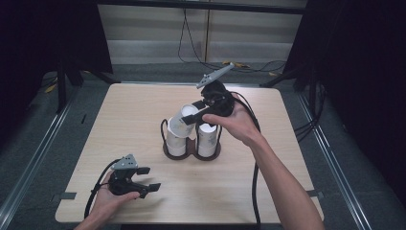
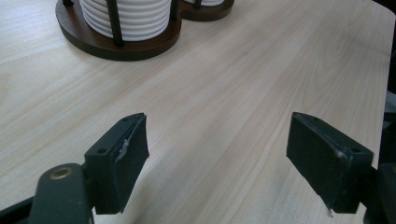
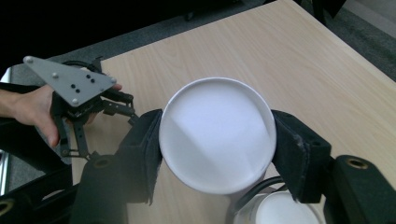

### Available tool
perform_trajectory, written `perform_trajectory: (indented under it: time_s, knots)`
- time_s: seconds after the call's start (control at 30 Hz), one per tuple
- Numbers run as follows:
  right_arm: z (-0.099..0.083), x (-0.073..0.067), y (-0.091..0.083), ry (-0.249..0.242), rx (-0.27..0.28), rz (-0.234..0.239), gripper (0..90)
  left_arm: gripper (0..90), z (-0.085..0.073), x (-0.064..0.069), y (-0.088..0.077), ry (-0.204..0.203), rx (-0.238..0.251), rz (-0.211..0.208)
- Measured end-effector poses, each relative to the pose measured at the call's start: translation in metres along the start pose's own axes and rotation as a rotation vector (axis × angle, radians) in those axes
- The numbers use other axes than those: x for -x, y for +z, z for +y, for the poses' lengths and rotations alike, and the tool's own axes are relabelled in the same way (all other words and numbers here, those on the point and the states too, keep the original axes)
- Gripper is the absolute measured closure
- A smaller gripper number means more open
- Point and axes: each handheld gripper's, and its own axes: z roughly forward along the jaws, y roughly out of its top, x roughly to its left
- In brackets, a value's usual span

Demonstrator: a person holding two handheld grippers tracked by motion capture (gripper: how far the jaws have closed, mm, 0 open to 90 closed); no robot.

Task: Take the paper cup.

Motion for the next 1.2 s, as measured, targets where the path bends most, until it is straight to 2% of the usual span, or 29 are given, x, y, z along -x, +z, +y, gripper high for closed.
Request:
perform_trajectory:
  time_s: [0.1,0.33,0.47,0.57,0.63,0.77,0.9,1.0,1.03,1.2]
  knots:
    - [-0.004,-0.003,-0.001,0.001,0.009,0.004,38.6,20.6,0.000,0.000,-0.001,-0.001,0.007,0.002]
    - [-0.017,-0.019,0.000,-0.013,0.033,0.028,38.6,18.1,0.003,-0.001,0.002,-0.009,0.012,-0.008]
    - [-0.028,-0.023,0.003,-0.006,0.046,0.036,38.6,17.2,0.005,0.000,0.002,-0.016,0.033,-0.007]
    - [-0.038,-0.026,0.003,0.009,0.075,0.042,38.6,16.2,0.007,-0.001,0.000,-0.024,0.049,-0.012]
    - [-0.043,-0.028,0.003,0.010,0.084,0.046,38.6,16.1,0.013,0.001,0.000,-0.027,0.076,-0.013]
    - [-0.053,-0.029,0.007,0.032,0.100,0.054,38.6,15.7,0.021,0.002,0.002,-0.013,0.097,-0.037]
    - [-0.060,-0.030,0.008,0.041,0.113,0.060,38.6,16.0,0.026,0.004,0.002,0.003,0.114,-0.037]
    - [-0.065,-0.031,0.010,0.048,0.124,0.069,38.6,16.2,0.033,0.008,0.004,0.030,0.128,-0.020]
    - [-0.070,-0.031,0.011,0.056,0.132,0.070,38.6,17.1,0.038,0.011,0.008,0.043,0.149,-0.045]
    - [-0.081,-0.029,0.010,0.086,0.156,0.074,38.6,18.1,0.047,0.017,0.012,0.061,0.170,-0.063]
